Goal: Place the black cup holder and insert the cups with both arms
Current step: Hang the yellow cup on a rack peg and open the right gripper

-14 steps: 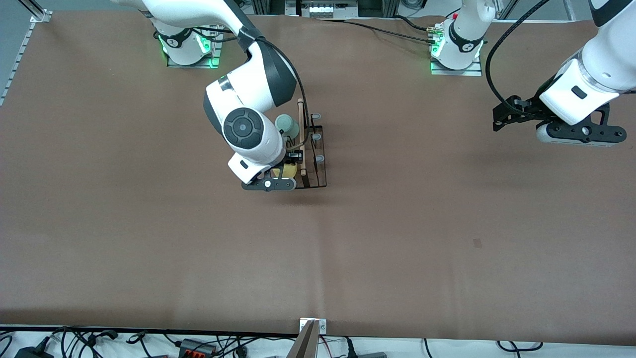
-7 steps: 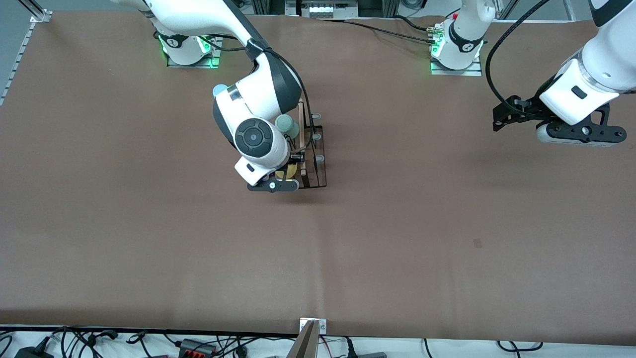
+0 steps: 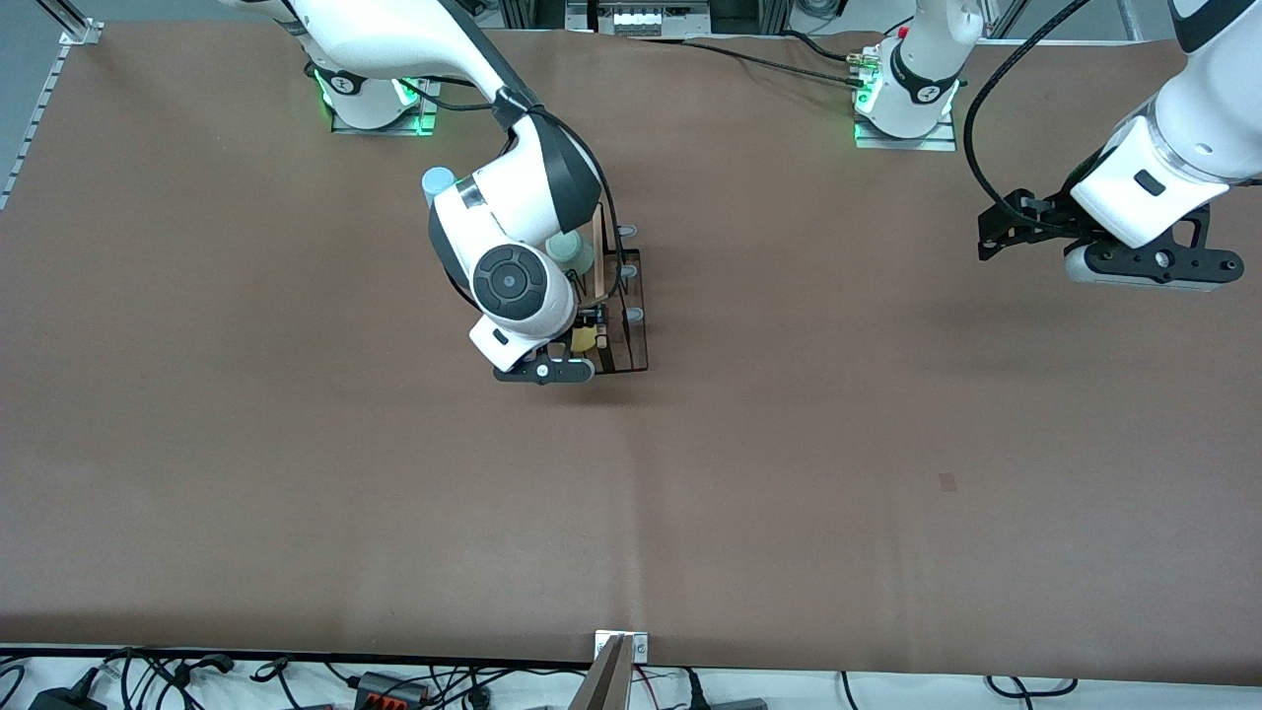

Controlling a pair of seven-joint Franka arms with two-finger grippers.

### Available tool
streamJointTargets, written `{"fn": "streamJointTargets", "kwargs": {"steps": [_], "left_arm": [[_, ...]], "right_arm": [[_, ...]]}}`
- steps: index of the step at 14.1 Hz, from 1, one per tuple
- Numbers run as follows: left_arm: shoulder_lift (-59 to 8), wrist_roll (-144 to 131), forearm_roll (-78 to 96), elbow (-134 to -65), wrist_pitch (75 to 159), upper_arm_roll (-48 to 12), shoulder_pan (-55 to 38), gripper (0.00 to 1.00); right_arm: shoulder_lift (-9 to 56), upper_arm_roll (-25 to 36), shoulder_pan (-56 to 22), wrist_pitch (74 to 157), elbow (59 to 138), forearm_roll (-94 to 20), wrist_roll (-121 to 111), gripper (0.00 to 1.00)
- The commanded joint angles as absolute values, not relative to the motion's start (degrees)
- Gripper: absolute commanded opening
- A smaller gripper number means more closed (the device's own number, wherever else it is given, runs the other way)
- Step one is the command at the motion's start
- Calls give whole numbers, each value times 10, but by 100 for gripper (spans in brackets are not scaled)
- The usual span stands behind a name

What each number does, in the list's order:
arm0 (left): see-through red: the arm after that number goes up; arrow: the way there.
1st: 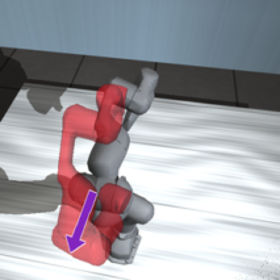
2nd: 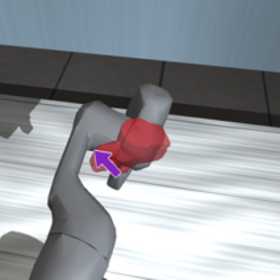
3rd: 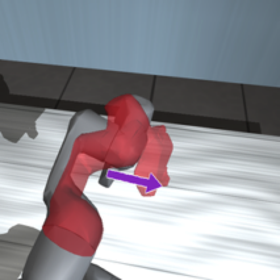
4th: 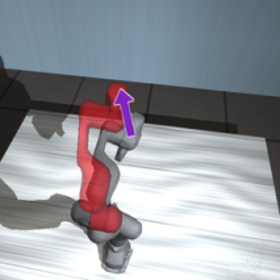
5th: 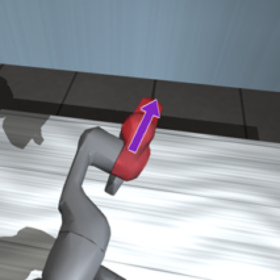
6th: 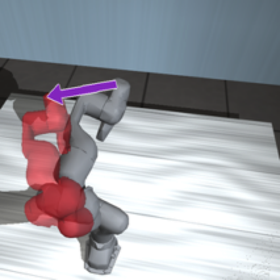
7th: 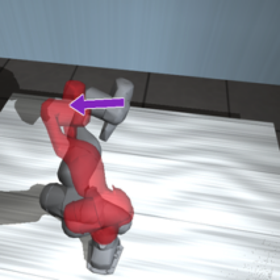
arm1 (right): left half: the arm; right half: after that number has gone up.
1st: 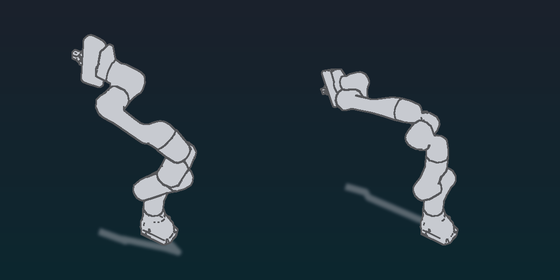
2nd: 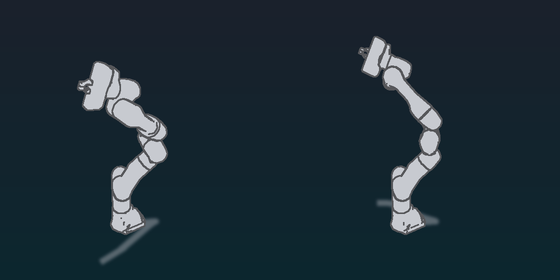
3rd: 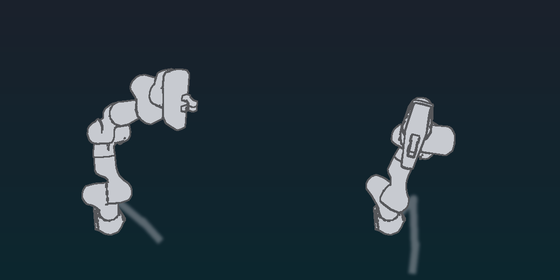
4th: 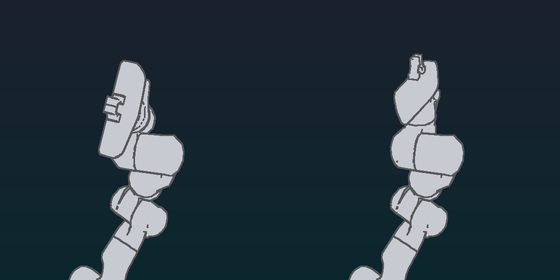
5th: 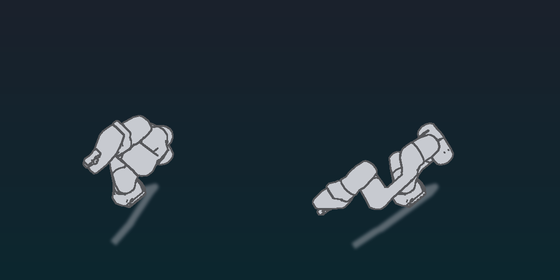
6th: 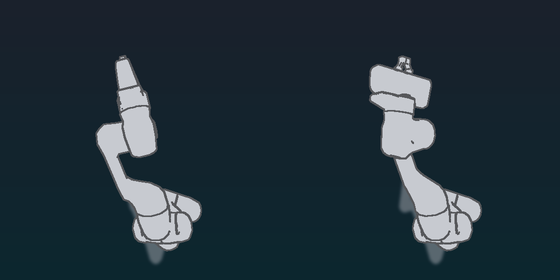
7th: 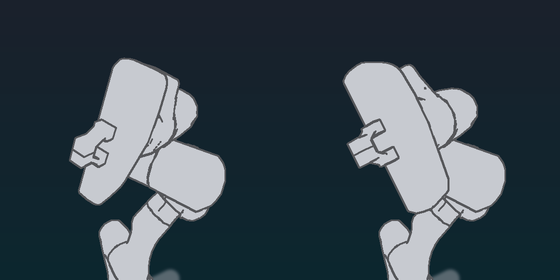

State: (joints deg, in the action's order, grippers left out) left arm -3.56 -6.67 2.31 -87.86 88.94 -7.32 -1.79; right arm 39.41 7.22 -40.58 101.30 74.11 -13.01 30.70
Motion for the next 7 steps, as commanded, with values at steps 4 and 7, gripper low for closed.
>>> {"fn": "streamJointTargets", "kwargs": {"steps": [4, 7], "left_arm": [[-43, -62, 12, -859, 878, -77, -18, 100], [-43, -62, 12, -859, 878, -77, -18, 100]], "right_arm": [[338, 85, -407, 1007, 738, -108, 344, 100], [303, 98, -396, 1008, 738, -49, 332, 100]]}}
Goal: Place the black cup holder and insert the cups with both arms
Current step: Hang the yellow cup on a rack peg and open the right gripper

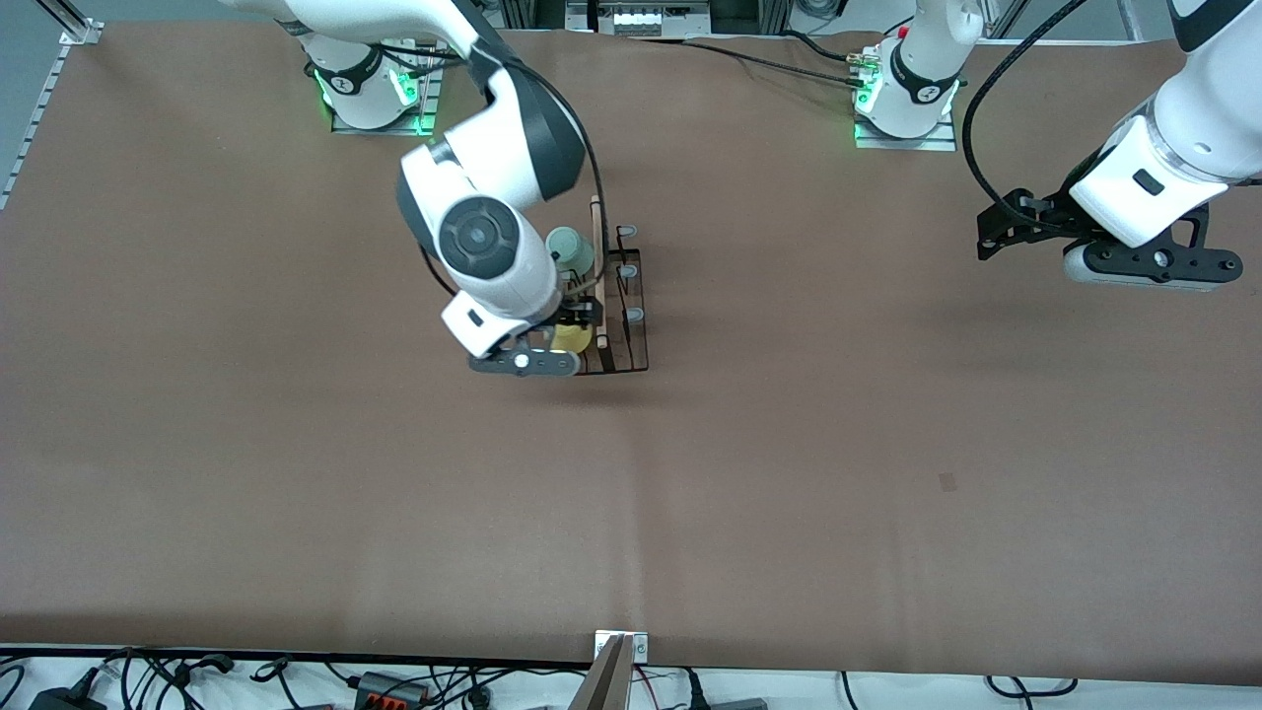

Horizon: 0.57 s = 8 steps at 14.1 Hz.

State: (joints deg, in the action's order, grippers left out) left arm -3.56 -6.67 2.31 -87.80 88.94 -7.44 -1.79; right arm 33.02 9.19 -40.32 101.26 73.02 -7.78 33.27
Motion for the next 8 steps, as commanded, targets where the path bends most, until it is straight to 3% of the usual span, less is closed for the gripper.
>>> {"fn": "streamJointTargets", "kwargs": {"steps": [1, 8], "left_arm": [[-43, -62, 12, -859, 878, -77, -18, 100], [-43, -61, 12, -859, 878, -77, -18, 100]], "right_arm": [[295, 108, -389, 1006, 738, -42, 328, 100], [259, 126, -317, 984, 738, -47, 268, 100]]}}
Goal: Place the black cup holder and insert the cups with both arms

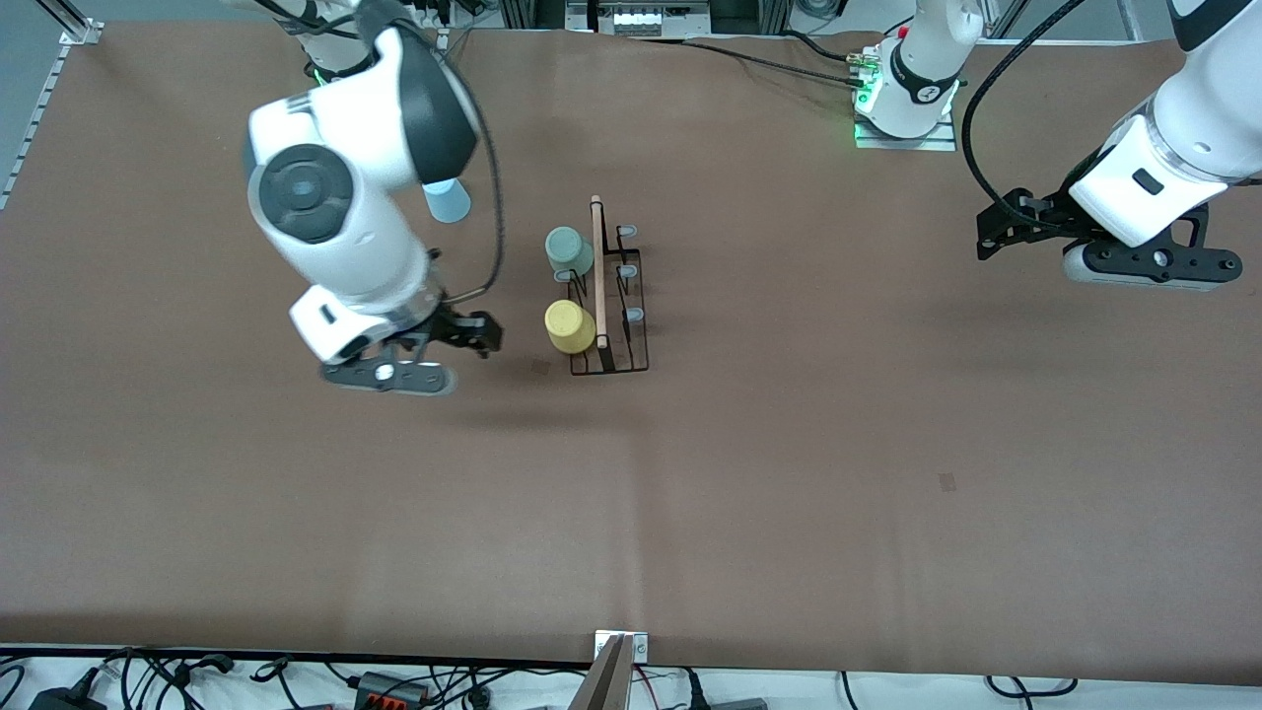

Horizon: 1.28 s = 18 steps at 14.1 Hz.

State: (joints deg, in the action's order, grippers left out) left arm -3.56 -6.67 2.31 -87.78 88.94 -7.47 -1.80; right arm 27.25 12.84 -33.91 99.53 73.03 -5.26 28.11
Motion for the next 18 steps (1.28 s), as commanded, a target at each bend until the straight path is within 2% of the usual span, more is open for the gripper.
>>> {"fn": "streamJointTargets", "kwargs": {"steps": [1, 7, 12, 14, 18], "left_arm": [[-43, -61, 12, -859, 878, -77, -18, 100], [-43, -59, 12, -859, 878, -77, -17, 100], [-43, -58, 12, -859, 878, -77, -17, 100], [-43, -59, 12, -859, 878, -77, -17, 100], [-43, -59, 12, -859, 878, -76, -17, 100]], "right_arm": [[259, 126, -309, 975, 735, -47, 260, 100], [245, 115, -234, 970, 715, -44, 255, 100], [212, 48, -94, 970, 728, -41, 162, 100], [181, 20, -27, 971, 763, -40, 111, 100], [164, 19, 16, 969, 777, -36, 21, 100]]}}
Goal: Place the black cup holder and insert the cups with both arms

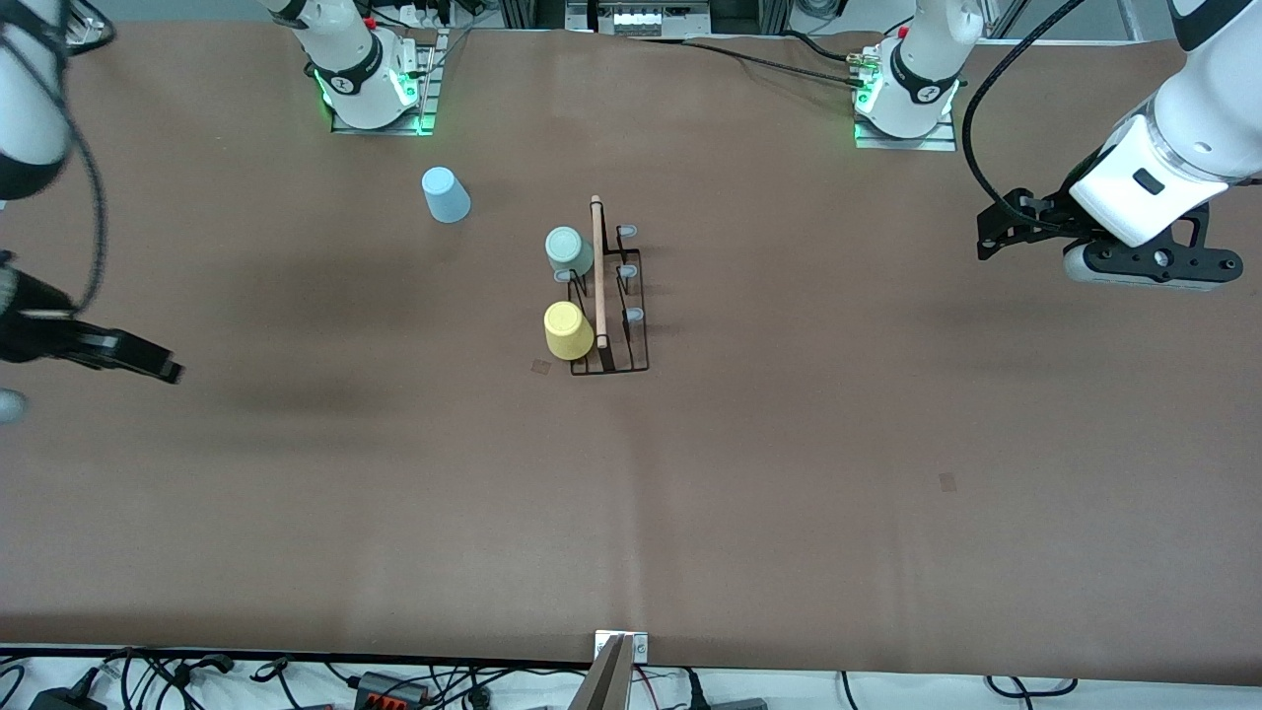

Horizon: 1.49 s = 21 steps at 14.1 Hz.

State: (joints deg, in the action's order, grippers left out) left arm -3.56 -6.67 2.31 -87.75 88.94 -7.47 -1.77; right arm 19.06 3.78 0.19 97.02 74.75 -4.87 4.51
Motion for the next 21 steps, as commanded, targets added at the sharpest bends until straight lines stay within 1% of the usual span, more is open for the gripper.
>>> {"fn": "streamJointTargets", "kwargs": {"steps": [1, 4, 6, 8, 10, 15, 18, 21], "left_arm": [[-43, -59, 12, -859, 878, -76, -17, 100], [-44, -61, 8, -859, 878, -74, -18, 100], [-44, -62, -38, -859, 879, -77, -18, 100], [-44, -62, -45, -859, 879, -76, -17, 100], [-44, -63, -40, -860, 879, -74, -17, 100], [-43, -63, -37, -860, 879, -76, -17, 100], [-43, -63, -37, -860, 879, -76, -17, 100], [-43, -63, -37, -860, 878, -76, -17, 100]], "right_arm": [[155, 21, 16, 968, 785, -33, 21, 100], [127, 19, 6, 956, 810, 15, 23, 100], [85, 19, 4, 973, 880, 14, 23, 100], [44, 23, 7, 1008, 950, 8, 23, 100], [18, 25, 8, 1020, 991, 6, 22, 100], [16, 26, 9, 1013, 989, 7, -23, 100], [21, 25, 5, 988, 977, 9, -21, 100], [19, 25, 6, 994, 976, 8, -20, 100]]}}
